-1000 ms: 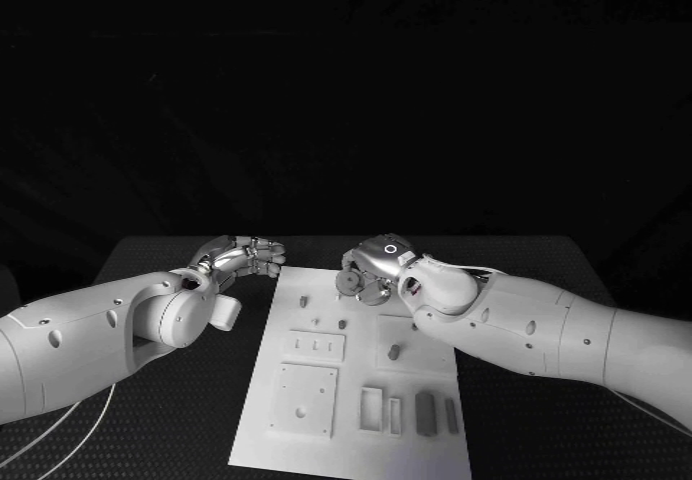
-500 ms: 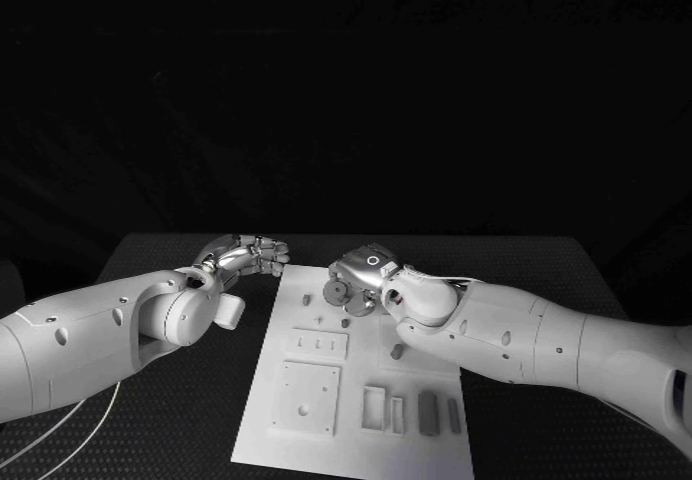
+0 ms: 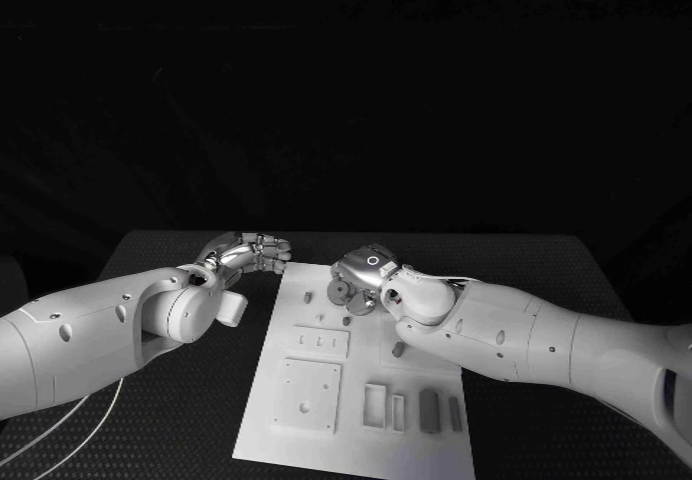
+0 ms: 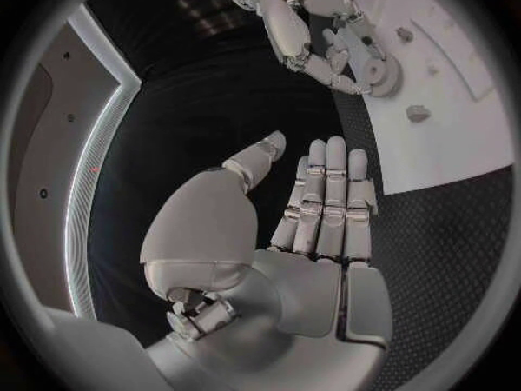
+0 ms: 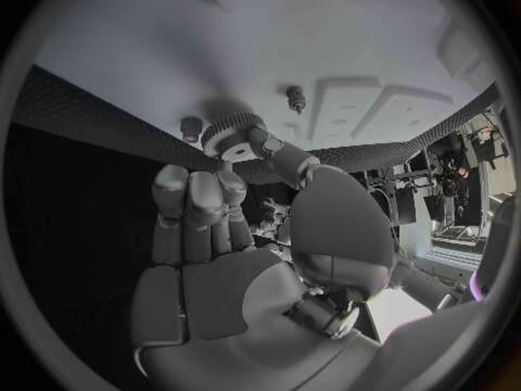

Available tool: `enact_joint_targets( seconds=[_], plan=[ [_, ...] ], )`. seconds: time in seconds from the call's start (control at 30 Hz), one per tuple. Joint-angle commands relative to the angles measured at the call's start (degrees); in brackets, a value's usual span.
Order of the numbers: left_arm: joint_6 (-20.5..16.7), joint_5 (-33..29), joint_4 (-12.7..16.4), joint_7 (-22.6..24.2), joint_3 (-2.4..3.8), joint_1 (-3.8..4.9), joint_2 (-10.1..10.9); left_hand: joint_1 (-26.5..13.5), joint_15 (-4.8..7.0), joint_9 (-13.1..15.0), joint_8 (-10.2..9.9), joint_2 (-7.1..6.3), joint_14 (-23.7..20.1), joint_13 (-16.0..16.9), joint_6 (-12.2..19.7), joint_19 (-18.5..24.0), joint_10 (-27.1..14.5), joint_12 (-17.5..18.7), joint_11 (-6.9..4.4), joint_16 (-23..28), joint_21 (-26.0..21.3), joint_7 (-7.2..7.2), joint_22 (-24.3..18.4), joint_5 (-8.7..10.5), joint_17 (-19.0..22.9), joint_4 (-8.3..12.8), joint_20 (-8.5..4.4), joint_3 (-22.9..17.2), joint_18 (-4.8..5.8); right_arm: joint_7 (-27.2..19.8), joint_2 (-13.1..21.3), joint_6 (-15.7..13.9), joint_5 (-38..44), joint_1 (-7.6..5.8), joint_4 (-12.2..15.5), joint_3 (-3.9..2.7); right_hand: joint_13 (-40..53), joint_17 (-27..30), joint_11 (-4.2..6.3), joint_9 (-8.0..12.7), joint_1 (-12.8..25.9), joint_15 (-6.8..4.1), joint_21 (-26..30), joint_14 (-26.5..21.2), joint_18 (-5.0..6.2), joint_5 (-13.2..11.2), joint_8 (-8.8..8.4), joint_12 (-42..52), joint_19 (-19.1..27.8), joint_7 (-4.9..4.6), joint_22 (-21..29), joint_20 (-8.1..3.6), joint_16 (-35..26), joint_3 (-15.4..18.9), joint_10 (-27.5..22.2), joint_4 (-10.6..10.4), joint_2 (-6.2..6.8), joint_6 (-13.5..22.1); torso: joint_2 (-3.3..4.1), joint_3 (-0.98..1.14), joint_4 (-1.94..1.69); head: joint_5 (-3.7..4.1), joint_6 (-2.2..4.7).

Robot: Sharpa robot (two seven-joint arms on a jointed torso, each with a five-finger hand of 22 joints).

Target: Assemble the parts on the task board

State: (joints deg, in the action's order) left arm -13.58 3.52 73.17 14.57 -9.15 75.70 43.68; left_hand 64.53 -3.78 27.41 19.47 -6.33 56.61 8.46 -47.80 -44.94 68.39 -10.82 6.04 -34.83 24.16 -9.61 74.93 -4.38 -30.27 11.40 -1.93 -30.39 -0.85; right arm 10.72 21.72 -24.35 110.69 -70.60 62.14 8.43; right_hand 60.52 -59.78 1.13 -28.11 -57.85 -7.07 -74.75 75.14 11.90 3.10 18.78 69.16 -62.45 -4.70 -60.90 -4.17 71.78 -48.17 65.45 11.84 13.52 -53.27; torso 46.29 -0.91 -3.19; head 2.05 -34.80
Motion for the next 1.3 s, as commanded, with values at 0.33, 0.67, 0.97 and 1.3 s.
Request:
enact_joint_targets(
  seconds=[0.33,0.67,0.97,1.3],
  plan=[
    [0.52,0.21,0.01,0.37,0.06,0.06,-0.09,-0.73,0.01,0.09,-0.33,-0.08,-0.02,0.07,0.23,0.34,-0.44,0.26,0.07,-0.25,0.40,-0.18,1.22,-0.12,-0.07,0.39,0.00,0.02,-0.81,0.28,-0.04,2.05,1.17,0.03,-1.07,0.05,-0.14,-0.04,0.22,-0.06,-0.07,-0.17,-0.23,0.03,3.10,-0.24,0.10,-0.18,-0.32,-0.26,-0.10,0.04,-0.38,-0.27,-0.13,-0.23,0.70,-7.24,-0.05,0.05,0.17,-0.15,-0.13],
    [0.54,0.21,-0.04,0.35,0.06,0.06,-0.18,-0.75,0.01,0.10,-0.36,-0.09,-0.03,0.08,0.25,0.35,-0.45,0.27,0.08,-0.25,0.41,-0.18,1.22,-0.12,-0.08,0.41,-0.01,0.02,-0.81,-0.36,-0.75,1.52,-0.60,0.02,-1.68,0.07,-0.55,0.11,-1.12,0.97,-0.12,0.95,0.09,0.01,3.10,-0.28,-2.36,-0.67,-0.01,-1.69,-0.05,0.12,-0.93,-0.10,-0.30,0.19,1.60,-2.84,-0.05,0.05,0.17,-0.10,-0.14],
    [0.50,0.21,-0.18,0.34,0.06,0.06,-0.19,-0.75,0.02,0.11,-0.38,-0.10,-0.04,0.09,0.26,0.36,-0.46,0.28,0.08,-0.25,0.42,-0.17,1.21,-0.12,-0.08,0.43,-0.01,0.00,-0.81,-0.51,-0.42,1.18,-1.78,0.02,-1.57,0.08,-0.78,0.04,-0.98,1.94,0.07,0.89,0.27,0.06,3.10,-0.29,-4.98,-0.79,0.03,-1.51,-0.04,0.16,-1.28,2.30,-0.52,1.08,2.50,3.11,-0.05,0.02,0.17,-0.08,-0.22],
    [0.51,0.21,-0.32,0.35,0.06,0.06,-0.02,-0.74,0.02,0.13,-0.41,-0.09,-0.05,0.10,0.28,0.37,-0.47,0.30,0.08,-0.26,0.44,-0.16,1.21,-0.12,-0.08,0.47,-0.02,-0.03,-0.80,-1.52,1.75,-2.67,-3.85,-0.02,0.81,0.06,-0.82,0.00,-1.06,1.83,0.04,0.92,0.31,0.09,3.10,-0.22,-4.80,-0.75,0.00,-1.62,-0.03,0.15,-1.33,2.61,-0.46,1.11,2.40,3.11,-0.07,0.09,0.21,-0.17,-0.27]
  ],
)
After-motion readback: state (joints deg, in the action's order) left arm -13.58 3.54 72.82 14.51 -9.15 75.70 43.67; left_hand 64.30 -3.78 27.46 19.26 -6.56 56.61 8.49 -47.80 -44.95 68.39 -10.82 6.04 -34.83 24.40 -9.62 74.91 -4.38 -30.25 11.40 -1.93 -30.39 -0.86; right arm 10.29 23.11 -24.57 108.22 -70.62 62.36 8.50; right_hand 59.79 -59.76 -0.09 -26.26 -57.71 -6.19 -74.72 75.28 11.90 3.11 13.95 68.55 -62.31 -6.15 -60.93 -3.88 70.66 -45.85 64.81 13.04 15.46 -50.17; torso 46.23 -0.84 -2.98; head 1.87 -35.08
